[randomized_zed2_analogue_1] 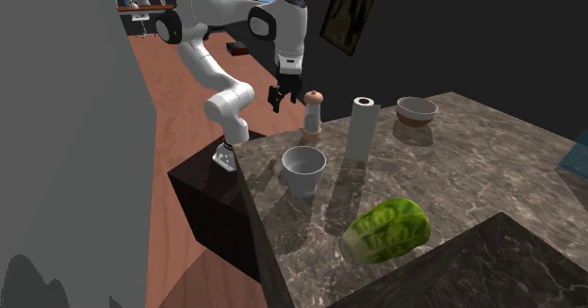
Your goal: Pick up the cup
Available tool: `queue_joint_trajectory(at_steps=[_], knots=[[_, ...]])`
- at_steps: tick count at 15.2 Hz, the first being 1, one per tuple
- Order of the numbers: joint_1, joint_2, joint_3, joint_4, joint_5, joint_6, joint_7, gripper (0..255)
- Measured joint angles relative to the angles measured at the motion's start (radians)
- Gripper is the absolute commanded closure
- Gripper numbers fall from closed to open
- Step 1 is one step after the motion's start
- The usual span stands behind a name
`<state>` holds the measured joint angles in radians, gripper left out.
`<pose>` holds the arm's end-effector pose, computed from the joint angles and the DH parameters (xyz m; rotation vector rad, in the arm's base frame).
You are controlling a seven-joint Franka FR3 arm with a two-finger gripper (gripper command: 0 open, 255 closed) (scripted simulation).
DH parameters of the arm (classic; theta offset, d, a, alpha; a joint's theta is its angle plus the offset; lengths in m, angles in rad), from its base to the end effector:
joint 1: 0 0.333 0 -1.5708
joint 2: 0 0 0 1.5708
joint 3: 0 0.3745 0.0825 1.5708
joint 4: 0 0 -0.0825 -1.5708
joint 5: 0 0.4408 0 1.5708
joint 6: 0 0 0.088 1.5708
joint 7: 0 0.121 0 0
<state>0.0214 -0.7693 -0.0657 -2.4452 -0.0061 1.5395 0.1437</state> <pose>0.3164 -0.0194 0.5628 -3.0920 0.2575 0.2168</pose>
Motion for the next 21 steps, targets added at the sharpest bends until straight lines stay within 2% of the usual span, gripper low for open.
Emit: queue_joint_trajectory(at_steps=[2,5,12,20,21], knots=[[-0.003,0.015,-0.005,0.006,-0.008,0.010,-0.006,0],[-0.015,0.102,-0.023,0.057,-0.044,0.059,-0.029,0],[-0.047,0.318,-0.068,0.220,-0.129,0.165,-0.081,0],[-0.071,0.592,-0.103,0.450,-0.192,0.217,-0.127,0],[-0.073,0.605,-0.106,0.452,-0.196,0.231,-0.128,0]])
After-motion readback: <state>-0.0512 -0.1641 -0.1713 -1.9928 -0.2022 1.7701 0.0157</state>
